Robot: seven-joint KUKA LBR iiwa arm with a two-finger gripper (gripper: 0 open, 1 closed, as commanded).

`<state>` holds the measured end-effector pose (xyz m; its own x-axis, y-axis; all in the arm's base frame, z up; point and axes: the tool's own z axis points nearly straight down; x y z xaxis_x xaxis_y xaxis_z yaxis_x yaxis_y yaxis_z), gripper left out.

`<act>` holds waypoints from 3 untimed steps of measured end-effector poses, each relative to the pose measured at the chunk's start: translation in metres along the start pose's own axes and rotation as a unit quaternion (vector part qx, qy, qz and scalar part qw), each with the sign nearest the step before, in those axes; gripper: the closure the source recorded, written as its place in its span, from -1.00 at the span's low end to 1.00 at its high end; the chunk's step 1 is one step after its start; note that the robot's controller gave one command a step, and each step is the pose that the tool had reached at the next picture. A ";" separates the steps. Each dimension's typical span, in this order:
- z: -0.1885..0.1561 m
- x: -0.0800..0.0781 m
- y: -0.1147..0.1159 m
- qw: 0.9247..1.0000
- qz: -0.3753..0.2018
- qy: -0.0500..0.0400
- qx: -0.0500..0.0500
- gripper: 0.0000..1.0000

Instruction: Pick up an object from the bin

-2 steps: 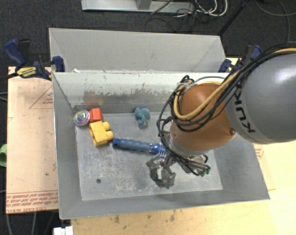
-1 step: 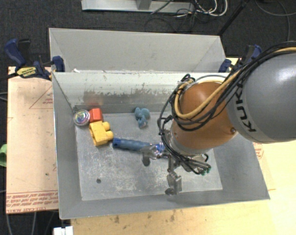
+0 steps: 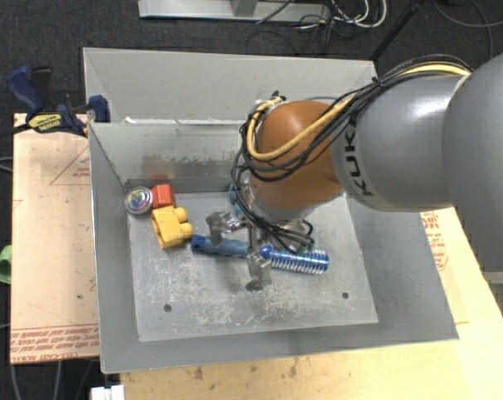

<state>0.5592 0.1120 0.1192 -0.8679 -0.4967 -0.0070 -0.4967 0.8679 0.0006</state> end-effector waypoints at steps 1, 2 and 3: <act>0.052 -0.018 -0.053 1.000 -0.008 0.002 0.001 -1.00; 0.049 -0.018 -0.050 1.000 -0.009 0.002 0.000 1.00; -0.100 -0.042 -0.057 0.999 -0.032 -0.002 0.002 1.00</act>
Offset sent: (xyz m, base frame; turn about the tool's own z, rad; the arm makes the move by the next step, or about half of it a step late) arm 0.0403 -0.0351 -0.0492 -0.0219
